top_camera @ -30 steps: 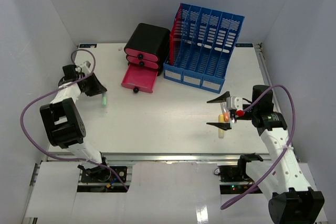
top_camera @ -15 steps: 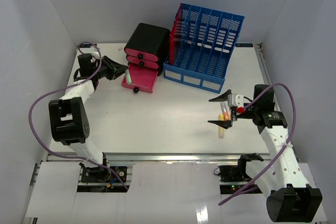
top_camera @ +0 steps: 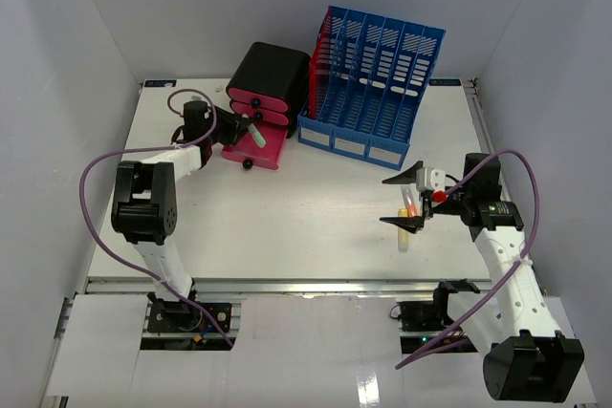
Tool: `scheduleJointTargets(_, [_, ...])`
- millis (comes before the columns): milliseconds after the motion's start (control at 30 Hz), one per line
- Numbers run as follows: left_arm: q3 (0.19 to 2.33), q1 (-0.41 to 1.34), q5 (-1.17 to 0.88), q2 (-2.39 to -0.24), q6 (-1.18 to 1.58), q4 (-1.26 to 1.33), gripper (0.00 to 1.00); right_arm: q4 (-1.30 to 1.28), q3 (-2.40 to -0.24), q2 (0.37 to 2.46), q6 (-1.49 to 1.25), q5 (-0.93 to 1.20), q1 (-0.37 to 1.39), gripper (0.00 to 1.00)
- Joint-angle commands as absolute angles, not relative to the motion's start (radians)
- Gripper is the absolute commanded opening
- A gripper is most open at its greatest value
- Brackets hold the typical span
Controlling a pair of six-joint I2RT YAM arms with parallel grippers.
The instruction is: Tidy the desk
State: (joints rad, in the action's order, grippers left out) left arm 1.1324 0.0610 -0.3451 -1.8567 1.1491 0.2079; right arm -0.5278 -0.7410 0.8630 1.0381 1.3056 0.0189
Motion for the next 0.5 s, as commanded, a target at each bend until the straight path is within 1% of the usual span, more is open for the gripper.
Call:
scheduleJointTargets(0, [1.172, 0.083, -0.220, -1.876, 1.184, 0.227, 0.46, -0.518, -0.741, 0.869, 1.030, 1.336, 0.012, 0.88])
scheduleJointTargets(133, [1.197, 0.094, -0.209, -1.904, 1.171, 0.206, 0.55, -0.518, -0.741, 0.870, 1.028, 1.337, -0.019, 0.88])
scheduleJointTargets(233, [1.193, 0.097, -0.202, -1.902, 1.159, 0.199, 0.60, -0.518, -0.738, 0.871, 1.026, 1.342, -0.029, 0.88])
scheduleJointTargets(467, [1.188, 0.097, -0.233, -1.844, 1.086, 0.216, 0.61, -0.518, -0.740, 0.892, 1.016, 1.335, -0.040, 0.88])
